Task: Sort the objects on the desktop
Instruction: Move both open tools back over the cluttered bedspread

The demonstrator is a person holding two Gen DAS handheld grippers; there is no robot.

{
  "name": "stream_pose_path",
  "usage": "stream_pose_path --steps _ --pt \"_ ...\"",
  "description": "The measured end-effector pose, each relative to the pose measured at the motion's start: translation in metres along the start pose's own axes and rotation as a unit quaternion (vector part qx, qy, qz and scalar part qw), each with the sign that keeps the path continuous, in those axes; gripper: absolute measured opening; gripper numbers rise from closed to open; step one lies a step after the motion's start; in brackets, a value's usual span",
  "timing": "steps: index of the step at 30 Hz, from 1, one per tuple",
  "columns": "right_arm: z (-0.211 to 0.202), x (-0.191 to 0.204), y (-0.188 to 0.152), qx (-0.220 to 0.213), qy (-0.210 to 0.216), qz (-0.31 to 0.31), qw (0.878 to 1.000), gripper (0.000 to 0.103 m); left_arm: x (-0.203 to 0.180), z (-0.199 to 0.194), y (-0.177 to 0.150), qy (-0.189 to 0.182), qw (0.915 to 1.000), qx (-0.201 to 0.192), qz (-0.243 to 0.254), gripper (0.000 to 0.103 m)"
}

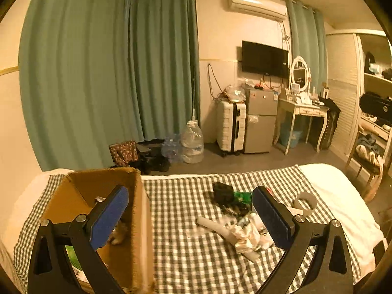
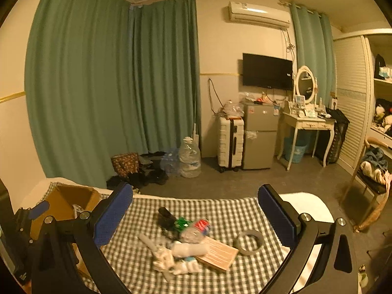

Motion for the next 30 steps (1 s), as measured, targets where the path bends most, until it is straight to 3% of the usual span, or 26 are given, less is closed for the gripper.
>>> stream_pose_path --steps 9,17,30 --pt "0.028 -0.063 -0.053 0.046 -0.012 0.053 0.997 0.103 -0.041 0.029 -0.027 0.01 0.9988 0.024 0.042 0.103" --pt "0.07 -0.096 -0.101 0.091 -0.042 0.07 0.993 0.103 -0.058 0.051 -0.047 0.002 0.9983 0.036 0.045 0.103" --pt "0.124 -0.115 -0.155 0.153 -0.052 0.082 0.983 0.095 -0.068 0.108 -0.1 0.012 0.9933 0.096 0.063 0.103"
Point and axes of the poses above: each gripper's, at about its wrist camera, not at the fingertips, and z roughly the way its jaws point, x to its left, y to its top, the point moved 9 cm from there along z, roughly the way its jaws point, and after that the axes turned 7 degrees about -z, right-handed, at the moved point
